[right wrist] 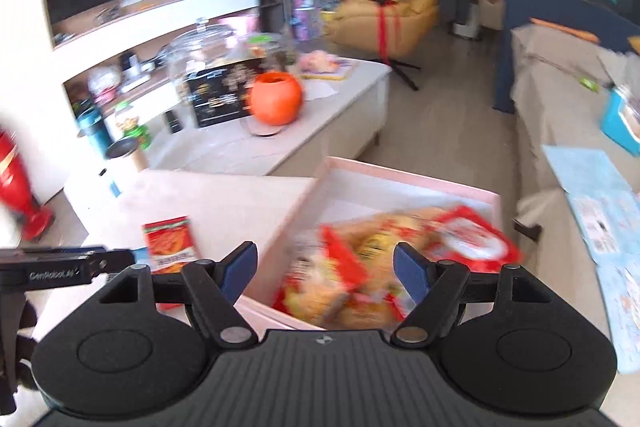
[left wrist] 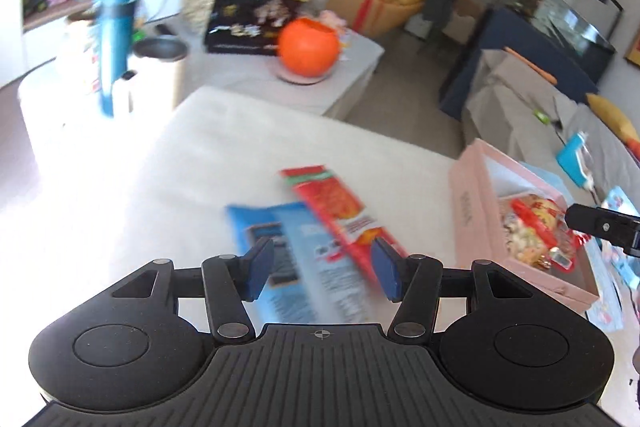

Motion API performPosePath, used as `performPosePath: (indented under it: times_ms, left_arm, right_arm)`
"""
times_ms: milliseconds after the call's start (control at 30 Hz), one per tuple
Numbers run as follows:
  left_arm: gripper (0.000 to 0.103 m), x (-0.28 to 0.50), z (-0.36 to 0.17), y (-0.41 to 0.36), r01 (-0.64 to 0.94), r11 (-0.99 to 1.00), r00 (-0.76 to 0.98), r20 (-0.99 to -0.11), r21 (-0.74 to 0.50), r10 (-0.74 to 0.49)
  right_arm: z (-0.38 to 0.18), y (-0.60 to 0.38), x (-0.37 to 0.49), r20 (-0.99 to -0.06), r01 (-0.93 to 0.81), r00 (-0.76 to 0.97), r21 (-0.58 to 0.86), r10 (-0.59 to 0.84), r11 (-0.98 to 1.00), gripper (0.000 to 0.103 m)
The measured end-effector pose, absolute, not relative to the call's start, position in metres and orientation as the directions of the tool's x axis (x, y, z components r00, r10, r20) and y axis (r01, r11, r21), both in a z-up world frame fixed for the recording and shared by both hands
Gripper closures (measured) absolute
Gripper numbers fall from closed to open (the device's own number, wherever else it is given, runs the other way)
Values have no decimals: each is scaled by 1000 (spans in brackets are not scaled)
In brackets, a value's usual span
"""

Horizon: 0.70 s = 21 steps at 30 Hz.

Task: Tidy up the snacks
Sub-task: 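Move left gripper to the blue packet while right gripper moves to the red spicy strip packet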

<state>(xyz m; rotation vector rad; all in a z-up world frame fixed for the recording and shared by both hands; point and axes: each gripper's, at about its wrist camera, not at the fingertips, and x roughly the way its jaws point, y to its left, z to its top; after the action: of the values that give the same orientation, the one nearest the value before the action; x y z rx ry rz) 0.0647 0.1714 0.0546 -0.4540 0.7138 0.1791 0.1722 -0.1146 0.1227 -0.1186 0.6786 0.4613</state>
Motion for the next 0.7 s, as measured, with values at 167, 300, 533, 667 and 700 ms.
performPosePath:
  times_ms: [167,300,533,667,700]
  left_arm:
    - [44,26,39,198,-355,870,698,-716,-341,4]
    - [44,3,41,205,-349,868,709,-705,-353,-2]
    - [45,-14,31,221,-395,832,715,-699,-391,11]
    - [45,-11,27,224,-405,821,718,-696,-403,13]
    - [45,-9,26,223,-407,822,718,-696,-398,19]
  right_arm:
    - [100,-28,180,-668,-581,556,114,495,806,27]
    - [62,33,197,-728,-575,496,133,473,807,27]
    - [20,59,218,-791,-529,430,169,435,831,29]
    - [25,55,195,-795,-599,386,169,467,783,45]
    - [26,52,188,-798,-608,360,191,482,770,45]
